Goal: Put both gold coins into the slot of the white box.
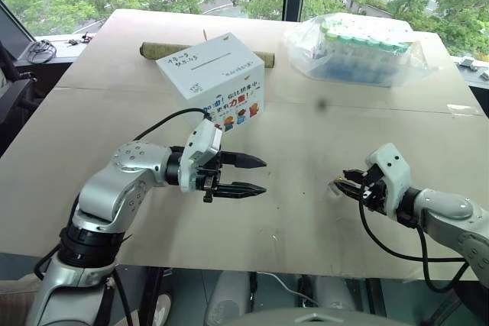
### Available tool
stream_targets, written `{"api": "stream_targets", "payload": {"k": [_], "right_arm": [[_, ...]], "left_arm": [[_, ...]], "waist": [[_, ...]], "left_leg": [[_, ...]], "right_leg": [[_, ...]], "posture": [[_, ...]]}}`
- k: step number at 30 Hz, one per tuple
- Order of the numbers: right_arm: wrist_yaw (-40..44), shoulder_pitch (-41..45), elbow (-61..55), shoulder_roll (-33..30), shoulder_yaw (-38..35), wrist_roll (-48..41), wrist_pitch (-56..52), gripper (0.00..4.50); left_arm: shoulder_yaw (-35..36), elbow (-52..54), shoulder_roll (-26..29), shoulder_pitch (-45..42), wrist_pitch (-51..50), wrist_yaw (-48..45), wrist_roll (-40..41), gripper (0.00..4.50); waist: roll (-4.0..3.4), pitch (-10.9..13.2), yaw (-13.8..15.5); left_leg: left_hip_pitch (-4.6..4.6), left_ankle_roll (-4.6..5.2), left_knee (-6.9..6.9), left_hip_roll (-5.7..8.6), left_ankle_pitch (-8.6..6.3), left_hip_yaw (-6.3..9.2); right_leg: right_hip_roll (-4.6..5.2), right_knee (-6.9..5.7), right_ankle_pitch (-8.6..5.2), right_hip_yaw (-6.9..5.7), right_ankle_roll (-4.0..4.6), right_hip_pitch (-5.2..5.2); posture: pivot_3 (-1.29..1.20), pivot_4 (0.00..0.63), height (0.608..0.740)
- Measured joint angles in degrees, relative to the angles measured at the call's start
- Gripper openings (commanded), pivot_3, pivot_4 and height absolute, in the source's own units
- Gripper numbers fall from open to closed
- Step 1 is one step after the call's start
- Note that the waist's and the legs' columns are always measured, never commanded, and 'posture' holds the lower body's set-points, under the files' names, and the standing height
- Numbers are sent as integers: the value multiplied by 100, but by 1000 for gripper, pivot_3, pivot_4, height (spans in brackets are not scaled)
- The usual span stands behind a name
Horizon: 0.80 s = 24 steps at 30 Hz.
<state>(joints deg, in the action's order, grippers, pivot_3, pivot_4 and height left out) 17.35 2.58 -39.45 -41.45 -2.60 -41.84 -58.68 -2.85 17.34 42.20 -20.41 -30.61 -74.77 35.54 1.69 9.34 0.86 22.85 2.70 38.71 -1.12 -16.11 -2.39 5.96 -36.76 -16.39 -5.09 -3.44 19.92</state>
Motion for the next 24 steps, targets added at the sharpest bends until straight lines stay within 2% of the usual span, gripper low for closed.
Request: {"api": "stream_targets", "payload": {"k": [8,11,13,24], "right_arm": [[84,-4,77,74,54,127,1,1737],[113,-4,81,111,61,145,0,1074],[121,-4,81,125,64,170,0,74],[234,-7,88,172,75,304,17,24]], "left_arm": [[0,0,3,0,0,2,-1,2643],[0,0,13,0,0,3,-1,2643],[1,0,23,0,0,3,0,2643],[1,0,29,-2,0,5,0,2643]], "waist": [[0,0,0],[-1,0,0],[-1,0,0],[-1,0,-2]], "left_leg": [[0,0,-1,0,0,-1],[0,0,-2,0,0,-1],[0,0,-2,0,0,-2],[-2,0,-3,0,0,-2]], "right_leg": [[0,0,0,0,0,1],[0,1,0,0,0,1],[0,1,0,0,0,1],[0,1,0,0,0,1]], "posture": [[0,150,740],[0,150,740],[0,150,740],[0,150,740]]}}
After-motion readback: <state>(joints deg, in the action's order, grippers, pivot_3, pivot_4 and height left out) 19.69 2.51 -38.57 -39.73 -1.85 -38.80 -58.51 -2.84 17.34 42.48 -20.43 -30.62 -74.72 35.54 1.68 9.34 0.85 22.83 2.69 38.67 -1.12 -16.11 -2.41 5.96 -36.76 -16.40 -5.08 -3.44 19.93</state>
